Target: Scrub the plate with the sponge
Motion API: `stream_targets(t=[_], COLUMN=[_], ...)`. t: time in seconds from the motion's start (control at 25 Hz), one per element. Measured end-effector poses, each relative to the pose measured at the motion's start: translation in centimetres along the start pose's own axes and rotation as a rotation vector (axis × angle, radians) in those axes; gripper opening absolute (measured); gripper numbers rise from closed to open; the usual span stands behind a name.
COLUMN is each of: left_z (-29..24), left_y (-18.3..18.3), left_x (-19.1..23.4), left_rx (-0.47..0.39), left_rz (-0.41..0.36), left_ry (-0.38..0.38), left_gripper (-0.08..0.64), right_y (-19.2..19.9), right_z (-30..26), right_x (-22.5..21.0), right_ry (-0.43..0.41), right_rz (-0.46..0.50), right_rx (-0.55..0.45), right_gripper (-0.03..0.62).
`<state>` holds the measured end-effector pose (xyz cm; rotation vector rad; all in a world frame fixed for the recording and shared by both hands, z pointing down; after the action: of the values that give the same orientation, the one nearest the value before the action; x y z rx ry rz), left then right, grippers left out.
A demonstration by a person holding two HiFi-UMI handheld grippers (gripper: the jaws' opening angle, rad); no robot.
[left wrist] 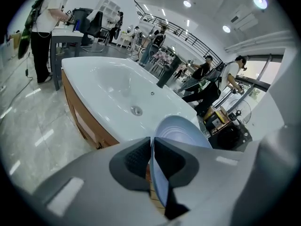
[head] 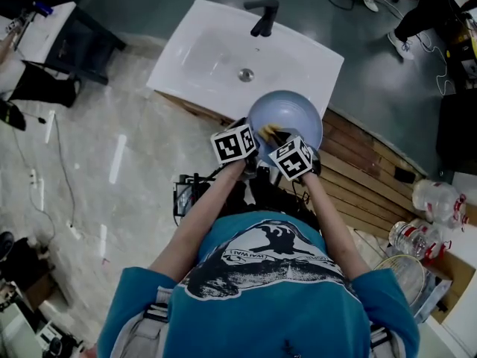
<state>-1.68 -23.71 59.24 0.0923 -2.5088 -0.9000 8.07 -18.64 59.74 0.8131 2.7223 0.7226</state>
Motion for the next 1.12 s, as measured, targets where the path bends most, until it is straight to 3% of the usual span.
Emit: stream_targets(t=[0.28, 0.44, 0.52, 0.76, 1.12], left_z=[-0.5, 0.0, 0.7, 4.1, 9.1], left_y=[-0.4, -0.5, -1.0, -2.9, -2.0], left_x=[0.1, -0.1, -0.3, -0.6, -1.5], left_rx=[0.005, 0.023, 0.011, -0.049, -0.077], left_rz=[-0.027, -0.089, -0.146, -0.348, -0.459], left_ry=[0.025, 0.080, 0.106, 0.160, 0.291], left_gripper=[0.053, 0.162, 0.181, 0.189, 0.143], right_y=[-0.4, -0.6, -0.7, -1.2, -2.5], right_z=[-0.4, -0.5, -0.4, 0.9, 5.4], right_x=[-0.6, -0.7, -0.8, -1.4, 1.0], right_ry=[-0.014, -0.005, 0.004, 0.058, 0.040], right_rz=[-0.025, -0.041, -0.053, -0.180, -0.302], right_rx=[-0.021, -0.026, -0.037, -0.139, -0.316], right_gripper=[0.031, 0.032, 0.034, 0.034, 0.034])
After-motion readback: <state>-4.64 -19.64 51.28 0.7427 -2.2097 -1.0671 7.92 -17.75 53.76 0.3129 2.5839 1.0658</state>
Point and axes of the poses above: the fingertips, and each gripper's own axes: z backward along the fingers, x to its left, y out of its underside, the point moved 3 cm from there along z, backward along the fingers, and after that the axes turned 10 degrees about -z, right-handed, at the moved point
